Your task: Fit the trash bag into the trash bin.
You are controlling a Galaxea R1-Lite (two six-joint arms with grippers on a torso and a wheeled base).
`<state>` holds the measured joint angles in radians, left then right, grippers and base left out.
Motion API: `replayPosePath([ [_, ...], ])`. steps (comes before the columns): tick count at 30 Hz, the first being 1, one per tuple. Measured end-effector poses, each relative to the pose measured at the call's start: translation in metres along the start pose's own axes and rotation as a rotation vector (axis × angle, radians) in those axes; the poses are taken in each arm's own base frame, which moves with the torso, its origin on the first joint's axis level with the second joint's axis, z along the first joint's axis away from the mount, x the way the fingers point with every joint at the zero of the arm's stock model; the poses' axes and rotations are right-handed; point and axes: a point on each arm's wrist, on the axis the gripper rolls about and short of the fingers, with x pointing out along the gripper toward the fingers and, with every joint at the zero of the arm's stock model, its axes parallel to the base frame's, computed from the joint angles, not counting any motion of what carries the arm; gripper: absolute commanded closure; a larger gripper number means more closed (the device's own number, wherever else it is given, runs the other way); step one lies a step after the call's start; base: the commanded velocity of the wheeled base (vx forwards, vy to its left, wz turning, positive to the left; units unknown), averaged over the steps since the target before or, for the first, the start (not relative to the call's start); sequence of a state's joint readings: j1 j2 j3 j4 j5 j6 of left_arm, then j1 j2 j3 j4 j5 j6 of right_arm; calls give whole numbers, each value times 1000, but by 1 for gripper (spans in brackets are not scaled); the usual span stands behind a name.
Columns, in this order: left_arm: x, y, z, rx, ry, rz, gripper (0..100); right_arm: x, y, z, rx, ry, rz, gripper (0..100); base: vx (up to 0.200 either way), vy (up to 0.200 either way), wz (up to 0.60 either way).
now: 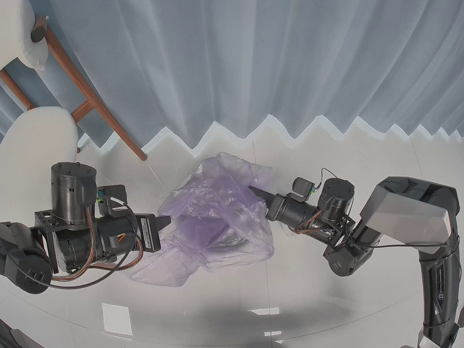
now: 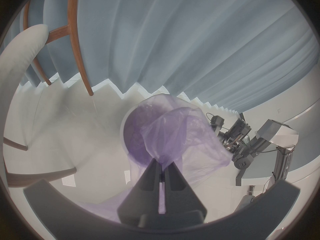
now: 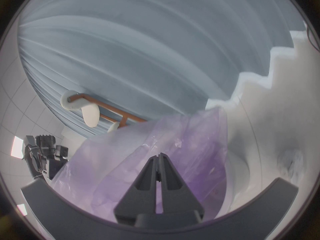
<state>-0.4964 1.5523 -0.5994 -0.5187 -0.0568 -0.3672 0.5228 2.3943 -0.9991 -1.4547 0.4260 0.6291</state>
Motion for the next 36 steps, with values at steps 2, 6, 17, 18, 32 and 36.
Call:
replayPosePath([
  [2,-1,-1,1,1,-3,-5,100,5,4,-10,18,39,2,100,0,0,0],
  [6,-1,-2,4,2,-20,-13,100,15,12,-26,34,86,19,100,0,0,0],
  [17,-2,-5,8,3,-57,-43,100,49,12,-34,78,183,-51,100,0,0,0],
  [18,-2,-6,8,1,-58,-54,100,53,13,-30,76,173,-60,100,0,0,0],
  [32,17,-5,11,-33,-99,-104,100,41,22,33,52,68,-142,100,0,0,0],
  [36,23,-2,8,-37,-85,-92,100,14,22,48,48,84,-205,100,0,0,0],
])
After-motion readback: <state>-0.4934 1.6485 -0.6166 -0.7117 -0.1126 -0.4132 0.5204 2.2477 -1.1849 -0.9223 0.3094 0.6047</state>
